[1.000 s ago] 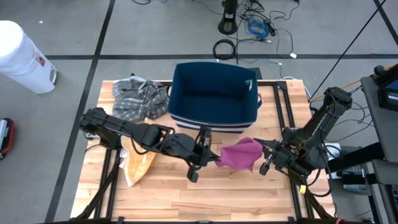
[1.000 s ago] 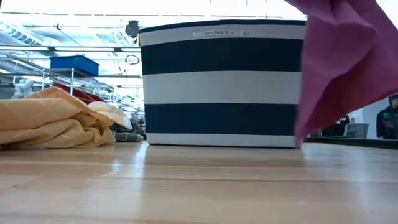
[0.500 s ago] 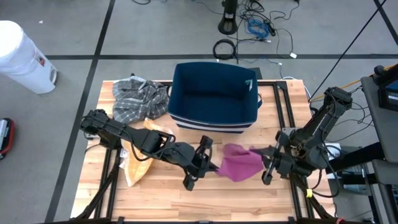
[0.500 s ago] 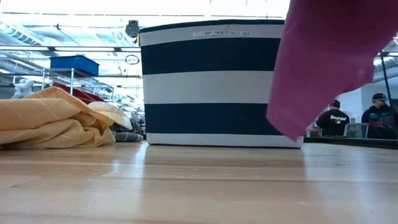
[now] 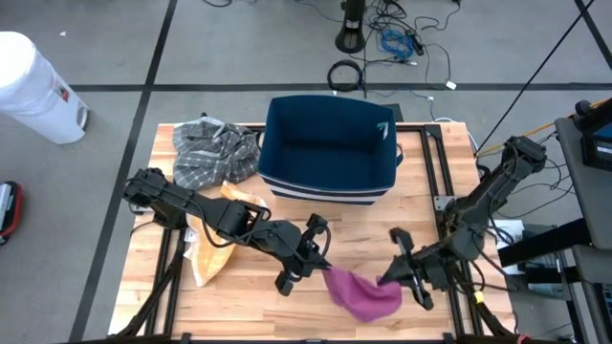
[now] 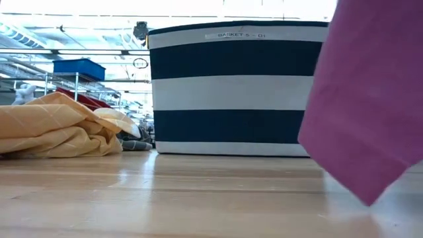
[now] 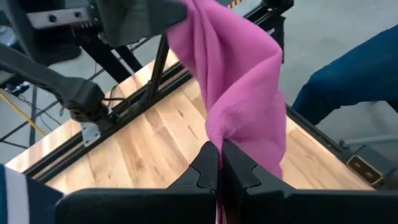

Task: Fold towel
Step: Fold the purple towel

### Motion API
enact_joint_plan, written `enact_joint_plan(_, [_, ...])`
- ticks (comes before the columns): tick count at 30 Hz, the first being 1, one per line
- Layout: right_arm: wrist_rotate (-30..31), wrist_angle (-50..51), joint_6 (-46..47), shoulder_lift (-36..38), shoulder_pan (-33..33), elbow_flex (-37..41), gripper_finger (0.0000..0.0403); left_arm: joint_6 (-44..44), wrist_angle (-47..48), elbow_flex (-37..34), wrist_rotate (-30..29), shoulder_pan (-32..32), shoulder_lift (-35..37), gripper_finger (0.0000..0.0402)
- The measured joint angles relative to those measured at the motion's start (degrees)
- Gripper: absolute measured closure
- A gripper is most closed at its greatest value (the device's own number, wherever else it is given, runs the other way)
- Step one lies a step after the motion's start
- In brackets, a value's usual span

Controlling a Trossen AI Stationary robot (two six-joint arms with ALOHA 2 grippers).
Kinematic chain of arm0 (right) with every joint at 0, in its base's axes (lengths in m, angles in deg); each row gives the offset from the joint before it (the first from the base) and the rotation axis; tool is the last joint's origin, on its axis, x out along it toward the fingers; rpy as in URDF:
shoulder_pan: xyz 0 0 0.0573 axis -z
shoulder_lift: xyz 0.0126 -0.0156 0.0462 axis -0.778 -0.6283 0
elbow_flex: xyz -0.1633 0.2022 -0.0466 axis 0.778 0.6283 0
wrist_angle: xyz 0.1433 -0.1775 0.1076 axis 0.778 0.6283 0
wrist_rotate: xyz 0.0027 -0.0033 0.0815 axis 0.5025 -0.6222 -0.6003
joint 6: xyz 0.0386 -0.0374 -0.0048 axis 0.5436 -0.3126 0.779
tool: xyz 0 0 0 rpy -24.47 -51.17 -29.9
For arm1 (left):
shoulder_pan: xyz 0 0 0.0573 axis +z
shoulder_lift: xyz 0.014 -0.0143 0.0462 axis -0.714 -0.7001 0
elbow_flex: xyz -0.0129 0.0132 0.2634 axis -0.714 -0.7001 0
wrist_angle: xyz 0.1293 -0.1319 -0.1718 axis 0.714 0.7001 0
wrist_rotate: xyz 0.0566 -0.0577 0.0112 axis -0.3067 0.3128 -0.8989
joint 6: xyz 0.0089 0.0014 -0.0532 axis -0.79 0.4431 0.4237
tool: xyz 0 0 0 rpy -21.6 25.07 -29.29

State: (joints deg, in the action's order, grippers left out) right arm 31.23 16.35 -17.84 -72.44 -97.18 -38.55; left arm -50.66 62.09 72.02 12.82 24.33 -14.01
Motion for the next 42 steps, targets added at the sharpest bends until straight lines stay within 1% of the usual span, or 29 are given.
enact_joint_plan(3, [-7.38, 2.83, 3.11, 0.00, 2.97, 0.00, 0.0403, -0.49, -1.30, 0.00, 0.35, 0.19, 0.00, 0.0400])
enact_joint_plan(5, [-12.26, 4.30, 4.67, 0.00, 5.29, 0.00, 0.0403, -0.86, -2.90, -0.09, 2.89, 1.15, 0.00, 0.0400])
enact_joint_plan(8, [-17.82, 5.96, 6.12, 0.00, 8.70, 0.00, 0.0403, -0.97, -9.16, -2.90, 6.59, 3.31, 0.20, 0.0400])
enact_joint_plan(14, [-24.08, 8.75, 6.85, 0.02, 14.32, 0.00, 0.0403, -0.78, -11.12, -7.84, 9.90, 8.39, 0.11, 0.0400])
enact_joint_plan(17, [-26.47, 9.53, 6.87, 0.02, 17.24, 0.00, 0.0403, -1.08, -12.48, -10.36, 10.05, 10.22, 0.21, 0.0400])
enact_joint_plan(19, [-28.36, 9.61, 6.63, 0.02, 19.34, 0.00, 0.0403, -1.50, -15.48, -11.84, 10.14, 11.57, 0.40, 0.0400])
enact_joint_plan(24, [-30.36, 12.83, 6.82, 1.39, 24.17, -0.02, 0.0403, 0.84, -22.13, -16.59, 9.66, 15.83, 1.86, 0.0400])
enact_joint_plan(28, [-30.30, 15.66, 8.79, 1.99, 26.88, -0.02, 0.0403, 4.45, -21.95, -21.58, 8.54, 18.74, 1.84, 0.0400])
enact_joint_plan(33, [-30.07, 18.79, 10.06, 1.97, 30.36, -0.02, 0.0403, 5.08, -23.60, -25.79, 4.80, 18.98, 2.00, 0.0400])
enact_joint_plan(37, [-29.99, 18.70, 10.30, 1.97, 33.46, -0.02, 0.0403, 5.55, -25.84, -28.41, 0.83, 19.13, 4.01, 0.0400])
enact_joint_plan(42, [-30.11, 18.06, 10.05, 1.97, 36.04, 0.00, 0.0403, 5.45, -28.10, -29.46, -0.12, 18.91, 7.55, 0.0400])
